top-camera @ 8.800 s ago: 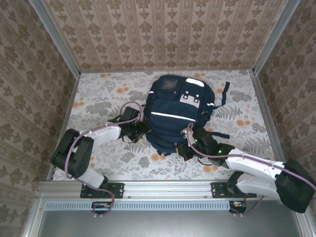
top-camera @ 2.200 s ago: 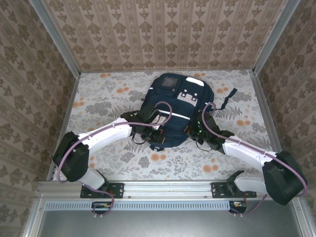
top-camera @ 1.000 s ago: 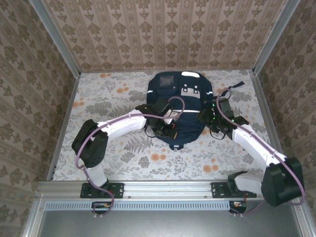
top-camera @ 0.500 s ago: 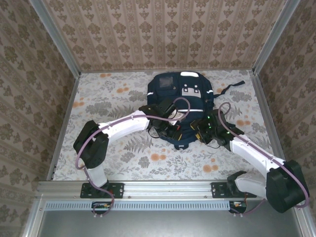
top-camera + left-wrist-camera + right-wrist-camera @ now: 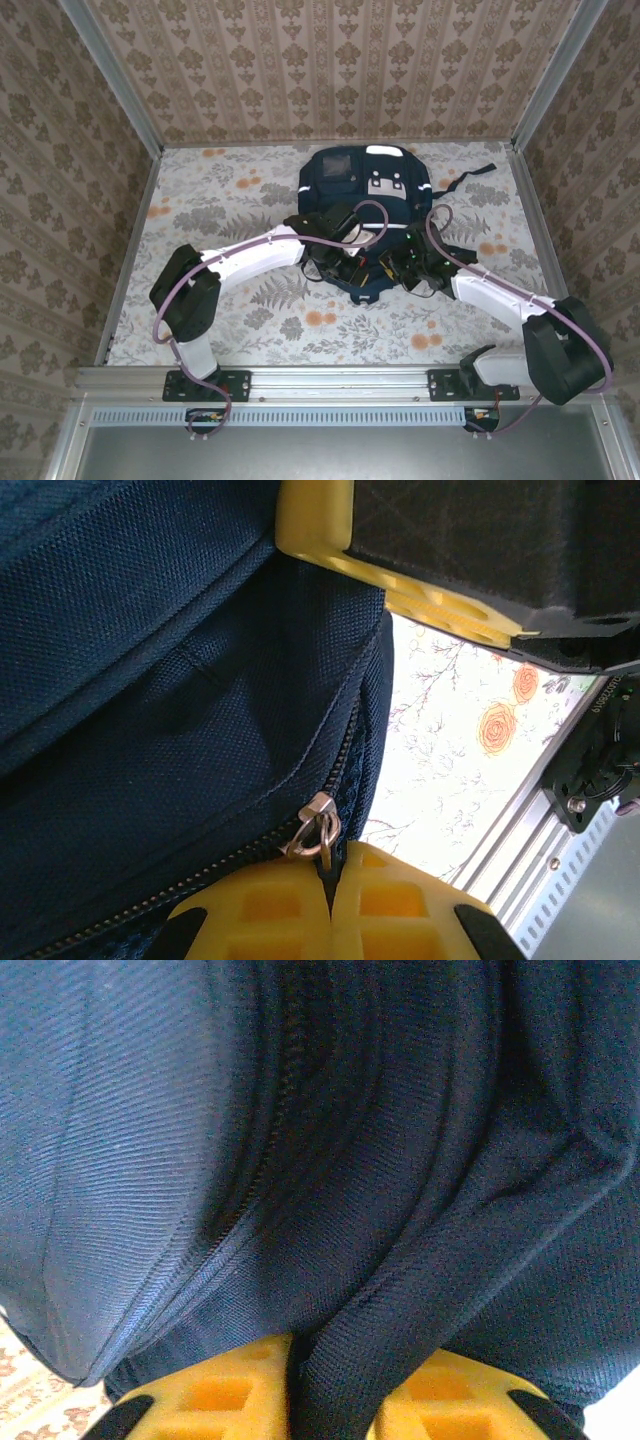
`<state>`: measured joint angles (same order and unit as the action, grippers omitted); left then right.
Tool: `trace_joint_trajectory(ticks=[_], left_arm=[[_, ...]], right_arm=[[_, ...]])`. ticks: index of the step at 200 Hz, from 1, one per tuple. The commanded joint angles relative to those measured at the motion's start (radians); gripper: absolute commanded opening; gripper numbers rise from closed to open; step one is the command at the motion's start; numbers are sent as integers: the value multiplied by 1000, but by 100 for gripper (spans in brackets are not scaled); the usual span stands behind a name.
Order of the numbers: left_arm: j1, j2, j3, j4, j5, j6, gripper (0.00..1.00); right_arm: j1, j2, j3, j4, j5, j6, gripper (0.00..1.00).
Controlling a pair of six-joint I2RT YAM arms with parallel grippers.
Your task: Pack the student bag
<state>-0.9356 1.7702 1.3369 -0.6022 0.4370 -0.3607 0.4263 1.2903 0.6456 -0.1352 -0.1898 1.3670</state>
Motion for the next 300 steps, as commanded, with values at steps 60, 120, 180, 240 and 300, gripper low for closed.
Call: trace_joint_trajectory(ticks=[60,120,180,240,300], left_arm=[[-1,-58,-6,10,39,59,0],[76,-100,-63,27,14,48,0],[133,-97,-76,39,-3,21,0],[136,-85,-88,49,11,6,0],[87,-48,-54,67,30,-4,0]], right_arm=[[-18,53,79,-81,124,-154,0],[-54,-13,90,-181,191,-244,0],[-152,-77,52,-228,182,-312,0],[-287,-79,57,-265,164,-421,0],[-283,-155,104,-276,4,-336,47]])
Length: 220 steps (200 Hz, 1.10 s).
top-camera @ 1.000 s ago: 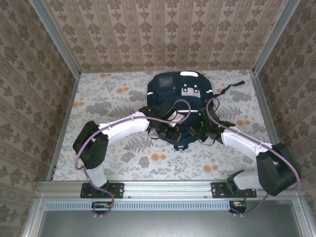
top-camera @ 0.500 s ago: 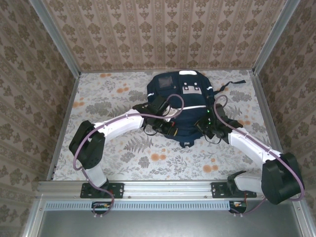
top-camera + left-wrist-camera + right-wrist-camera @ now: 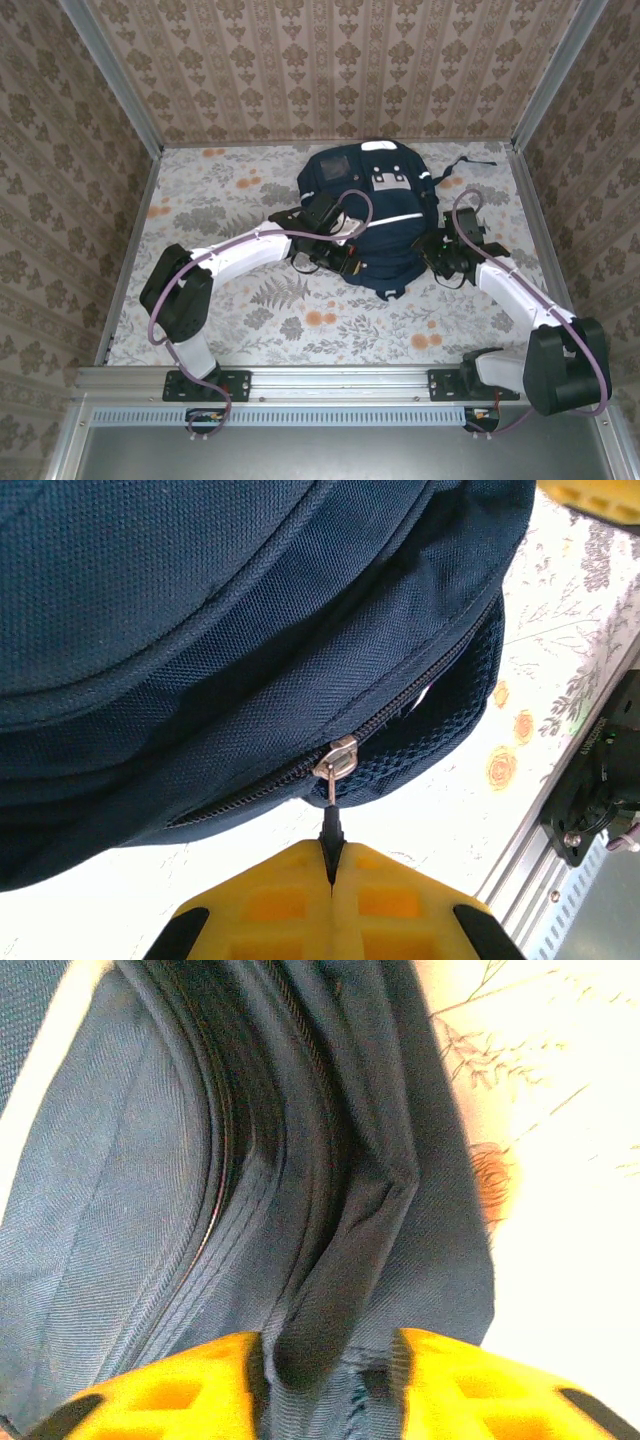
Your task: Pack the student bag
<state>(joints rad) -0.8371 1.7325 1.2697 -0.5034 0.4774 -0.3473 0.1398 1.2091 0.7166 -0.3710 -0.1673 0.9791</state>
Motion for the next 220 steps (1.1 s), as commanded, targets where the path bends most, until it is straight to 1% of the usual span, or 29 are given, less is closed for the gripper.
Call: trace_joint_trajectory(ticks=[1,15,31,48,64,92,116,138,188,220], left_arm=[[-13,-9,14,-32,-10,-17,0],[-21,4,23,-32,-10,-18,0],[-21,3,26,-39,-26,-19,0],[-10,-16,13,-40,-55,-22,0],[14,-53,-22,-22,-71,-42,0],[56,-112,-91,29,-56,-68,0],[51,-108,-105,46,-33,-76,0],[38,-96,-108,61,-25,-83,0],[23,-98,-111,83,-10,-84,0],[11,-100,-107,86,-6,-81,0]], right_arm=[[4,-76,34,-41,-21,56,47],[17,-113,42,-50,-41,100,49],[41,-139,59,-66,-52,108,51],[86,-142,83,-89,-45,103,52],[135,-135,80,-78,-54,145,53],[231,-108,38,-17,-41,306,53],[296,-54,11,73,-39,429,53],[350,-6,9,124,-10,511,54],[396,70,16,157,66,639,54],[417,135,29,135,101,666,55]])
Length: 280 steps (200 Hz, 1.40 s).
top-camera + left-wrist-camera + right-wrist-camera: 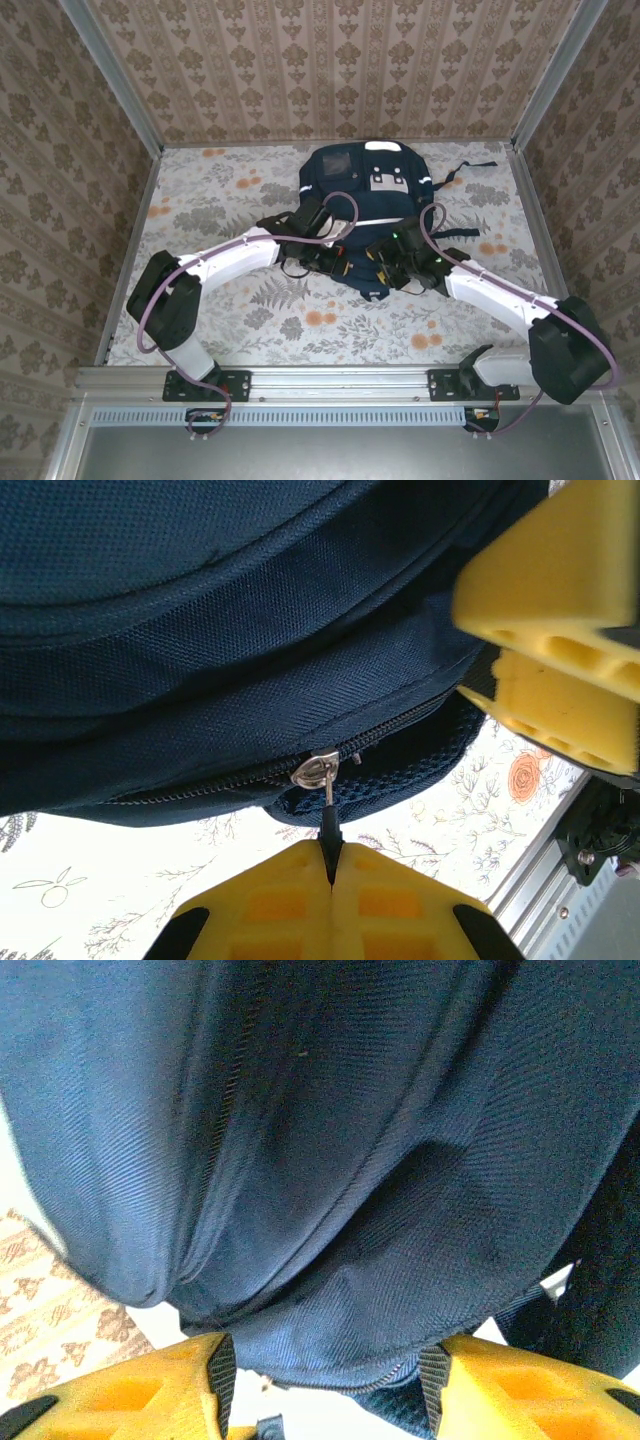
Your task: Pack the student bag
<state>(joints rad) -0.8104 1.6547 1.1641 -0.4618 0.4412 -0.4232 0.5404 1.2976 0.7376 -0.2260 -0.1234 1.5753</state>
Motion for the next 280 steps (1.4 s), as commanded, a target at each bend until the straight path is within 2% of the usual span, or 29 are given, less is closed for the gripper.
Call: trace_joint_trajectory(ticks=[1,22,42,70,110,188,280], left_arm=[[-15,-22,-3,45,32,-5,0],[-20,-24,0,48,35,-4,0],[-21,-18,6,43,34,-2,0],[-23,-10,18,34,26,0,0],[-22,5,43,2,-14,5,0],[-3,30,48,-35,-136,4,0],[47,36,0,-30,-218,-30,0]], right_arm=[[16,49,8,-11,59,70,55],[15,86,13,-24,95,66,54],[12,137,39,-50,146,28,46],[-2,127,62,-101,236,-33,29],[-34,52,35,-125,290,-103,0],[-108,-117,-58,-141,303,-143,0],[-234,-180,-96,-136,261,-218,0]])
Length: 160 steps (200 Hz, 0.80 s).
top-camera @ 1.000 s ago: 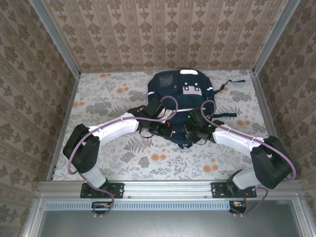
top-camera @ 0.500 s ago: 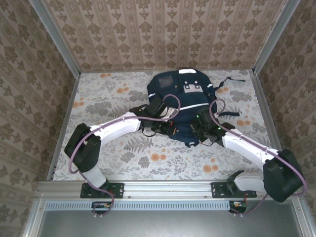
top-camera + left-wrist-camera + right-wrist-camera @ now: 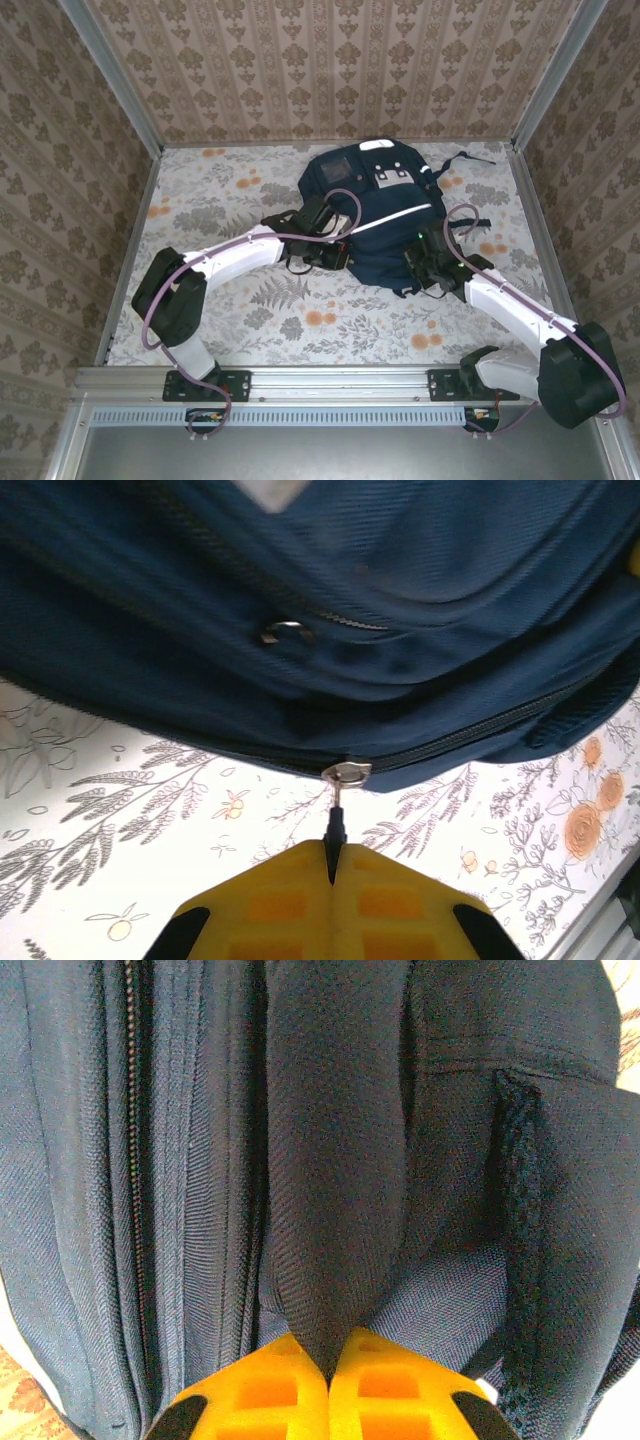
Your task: Pack the student bag
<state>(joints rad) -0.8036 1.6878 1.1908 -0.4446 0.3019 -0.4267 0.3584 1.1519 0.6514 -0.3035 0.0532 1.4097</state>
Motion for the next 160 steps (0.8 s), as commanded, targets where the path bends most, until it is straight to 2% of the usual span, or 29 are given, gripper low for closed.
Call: trace_joint_trajectory(ticks=[1,33,52,60,67,112,160], left_arm=[[43,3,-26,-46,-78,-28,0],[64,25,-17,-43,-53,-34,0],[54,39,5,-45,-34,-31,0],[50,42,10,-43,-26,-30,0],[47,43,15,-39,-18,-32,0],[36,47,29,-28,6,-29,0],[34,43,16,-14,14,-34,0]], right_arm=[[-52,-35,-10,-60,84,-54,0],[-87,-35,12,-64,75,-163,0],[-84,4,79,-106,34,-268,30],[-78,20,114,-145,20,-289,39],[-76,25,132,-159,-10,-303,42],[10,-9,124,-137,-150,-119,52],[99,134,150,-70,-206,56,55]])
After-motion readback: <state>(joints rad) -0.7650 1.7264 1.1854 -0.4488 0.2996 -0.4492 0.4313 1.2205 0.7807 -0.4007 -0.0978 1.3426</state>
